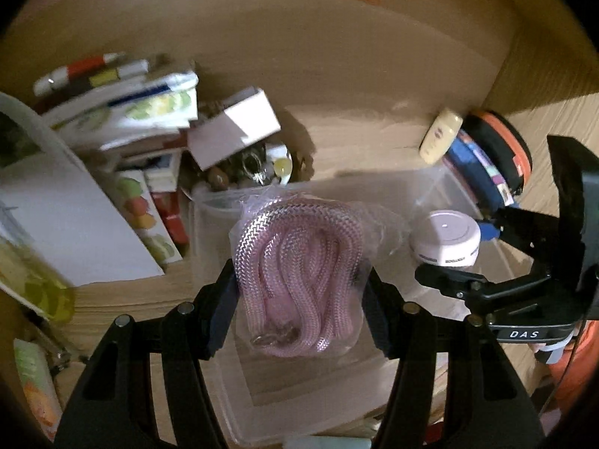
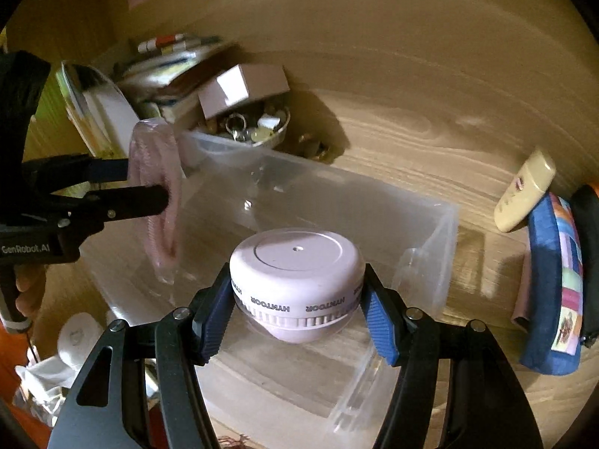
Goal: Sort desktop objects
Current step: 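Carry both items into the clear plastic box and open both grippers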
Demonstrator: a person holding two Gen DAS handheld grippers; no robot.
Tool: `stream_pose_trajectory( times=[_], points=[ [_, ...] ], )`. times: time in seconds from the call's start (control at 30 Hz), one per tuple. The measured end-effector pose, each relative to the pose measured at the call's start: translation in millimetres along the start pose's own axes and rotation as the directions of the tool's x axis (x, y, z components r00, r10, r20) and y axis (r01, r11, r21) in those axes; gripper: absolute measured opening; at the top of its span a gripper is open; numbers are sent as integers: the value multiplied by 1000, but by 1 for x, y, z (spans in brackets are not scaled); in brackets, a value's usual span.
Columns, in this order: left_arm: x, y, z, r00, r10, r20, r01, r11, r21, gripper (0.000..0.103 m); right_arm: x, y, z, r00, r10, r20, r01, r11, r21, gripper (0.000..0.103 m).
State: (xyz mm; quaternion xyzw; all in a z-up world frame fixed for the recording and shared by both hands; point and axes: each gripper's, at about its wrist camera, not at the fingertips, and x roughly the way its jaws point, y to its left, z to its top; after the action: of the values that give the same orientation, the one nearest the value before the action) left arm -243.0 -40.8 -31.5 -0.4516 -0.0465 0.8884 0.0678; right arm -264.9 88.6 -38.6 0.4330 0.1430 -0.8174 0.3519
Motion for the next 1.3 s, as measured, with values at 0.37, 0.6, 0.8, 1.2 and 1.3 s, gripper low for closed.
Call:
stream_pose_trajectory(
  times=[0.37,0.6,0.8,1.2,1.3],
  points=[
    [18,-3,1,999,21,-46,-20,1000,17,61,23,14,5,993,-76,-89,68,994,-90,60],
    [27,-10,-2,993,110,-50,-106,991,88,64,34,17,5,987,-91,-134,77,991,-109,60],
    [26,-8,-1,993,98,-63,-91,990,110,67,33,16,6,982,-110,-156,93,989,-113,60],
    [-17,-3,-4,994,111,12,-111,988,105,74,-18,13,6,988,-149,-35,146,986,-77,76],
    [-32,-5,-6,993,109,35,-112,989,98,74,-45,18,-1,987,-162,16,163,984,-66,78]
  ],
)
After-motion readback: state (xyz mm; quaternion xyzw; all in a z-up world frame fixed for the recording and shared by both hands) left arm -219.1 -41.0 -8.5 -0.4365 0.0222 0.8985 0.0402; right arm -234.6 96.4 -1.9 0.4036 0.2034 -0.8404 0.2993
